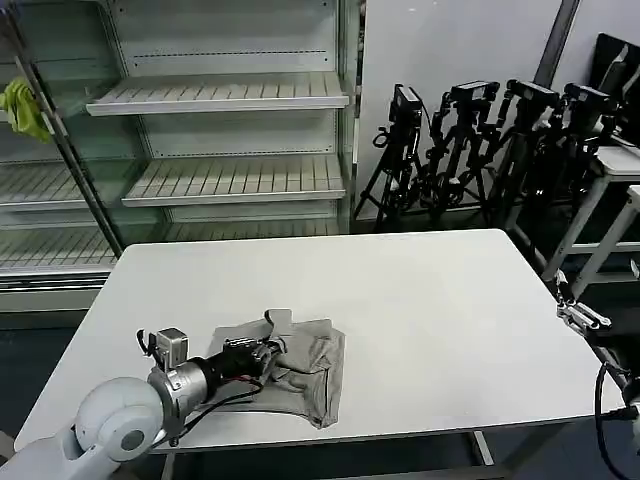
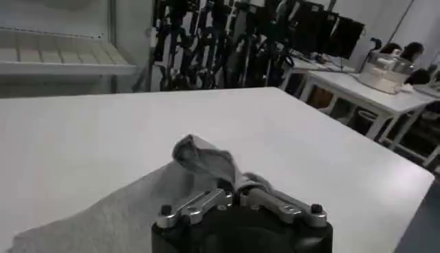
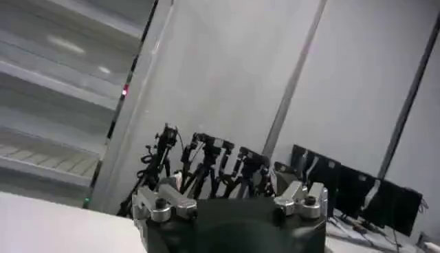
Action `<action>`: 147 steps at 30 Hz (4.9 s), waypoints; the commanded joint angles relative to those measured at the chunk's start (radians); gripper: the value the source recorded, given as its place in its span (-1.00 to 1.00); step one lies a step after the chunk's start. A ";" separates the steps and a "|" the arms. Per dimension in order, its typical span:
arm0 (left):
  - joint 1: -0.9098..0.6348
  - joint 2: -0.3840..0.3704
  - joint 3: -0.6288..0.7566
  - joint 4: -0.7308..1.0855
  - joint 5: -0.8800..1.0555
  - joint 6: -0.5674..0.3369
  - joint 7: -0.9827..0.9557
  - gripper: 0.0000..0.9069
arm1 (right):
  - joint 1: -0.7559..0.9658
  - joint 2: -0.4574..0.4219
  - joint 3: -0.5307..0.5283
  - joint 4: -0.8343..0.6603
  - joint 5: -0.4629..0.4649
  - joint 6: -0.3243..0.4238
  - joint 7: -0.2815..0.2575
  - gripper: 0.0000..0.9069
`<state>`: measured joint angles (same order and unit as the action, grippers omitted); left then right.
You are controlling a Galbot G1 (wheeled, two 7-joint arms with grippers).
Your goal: Fold and organize the clothes.
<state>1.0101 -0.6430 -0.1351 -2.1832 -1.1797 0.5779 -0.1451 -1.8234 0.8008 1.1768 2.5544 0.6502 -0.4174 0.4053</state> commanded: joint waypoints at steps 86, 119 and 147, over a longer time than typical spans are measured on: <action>0.380 0.057 -0.322 0.120 0.104 -0.013 0.009 1.00 | 0.184 -0.085 -0.127 -0.071 0.090 0.062 -0.074 1.00; 0.389 0.039 -0.322 0.098 0.127 -0.018 0.029 -0.89 | 0.175 -0.083 -0.130 -0.055 0.080 0.060 -0.070 1.00; 0.424 0.136 -0.640 0.255 0.115 -0.009 0.025 -0.89 | 0.299 -0.103 -0.244 -0.100 0.080 0.068 -0.076 1.00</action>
<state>1.4325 -0.5429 -0.6330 -2.0121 -1.0603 0.5666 -0.1130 -1.5917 0.7035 0.9977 2.4699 0.7306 -0.3486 0.3293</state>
